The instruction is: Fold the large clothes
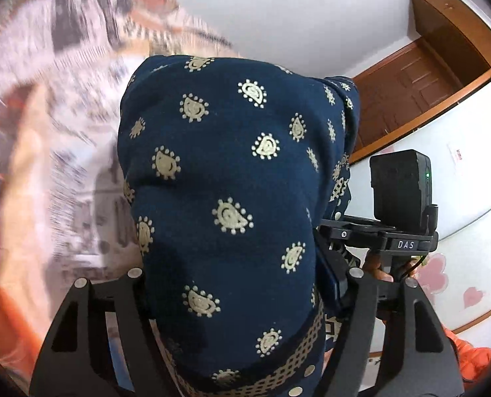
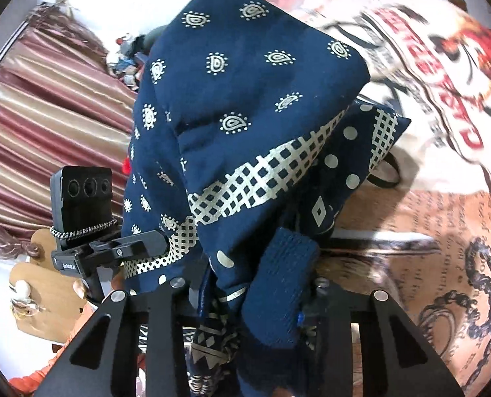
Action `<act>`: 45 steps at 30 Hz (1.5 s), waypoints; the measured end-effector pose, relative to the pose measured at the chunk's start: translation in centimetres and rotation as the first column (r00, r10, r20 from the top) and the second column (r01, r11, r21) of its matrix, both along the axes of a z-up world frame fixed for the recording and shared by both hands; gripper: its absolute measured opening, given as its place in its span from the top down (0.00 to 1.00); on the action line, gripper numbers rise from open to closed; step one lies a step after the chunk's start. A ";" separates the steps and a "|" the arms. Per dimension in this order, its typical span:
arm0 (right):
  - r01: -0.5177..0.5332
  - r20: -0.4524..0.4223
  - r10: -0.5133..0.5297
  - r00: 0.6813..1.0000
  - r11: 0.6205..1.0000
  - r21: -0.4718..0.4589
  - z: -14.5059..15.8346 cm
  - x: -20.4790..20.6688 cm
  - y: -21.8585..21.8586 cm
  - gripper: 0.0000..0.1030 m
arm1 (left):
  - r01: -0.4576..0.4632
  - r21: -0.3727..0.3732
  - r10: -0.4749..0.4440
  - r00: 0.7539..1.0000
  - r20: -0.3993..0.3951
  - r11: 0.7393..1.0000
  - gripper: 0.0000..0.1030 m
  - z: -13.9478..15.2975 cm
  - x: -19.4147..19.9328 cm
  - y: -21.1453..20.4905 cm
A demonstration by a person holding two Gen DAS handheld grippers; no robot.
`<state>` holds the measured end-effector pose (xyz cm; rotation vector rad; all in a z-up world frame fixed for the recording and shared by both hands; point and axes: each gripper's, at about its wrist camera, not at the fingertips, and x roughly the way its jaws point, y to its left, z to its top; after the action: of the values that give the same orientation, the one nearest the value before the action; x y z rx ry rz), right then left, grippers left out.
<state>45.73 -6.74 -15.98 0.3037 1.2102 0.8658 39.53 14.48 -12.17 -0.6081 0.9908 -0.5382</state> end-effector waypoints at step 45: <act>-0.401 0.380 0.544 0.748 0.827 -0.393 -1.2 -16.4 27.6 0.41 | -0.267 0.595 0.232 0.963 0.137 0.758 0.30 -3.8 -19.2 11.3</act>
<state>29.35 20.86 -17.22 -0.4739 0.9278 1.1085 20.30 25.74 -15.93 -0.1305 0.9436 0.0255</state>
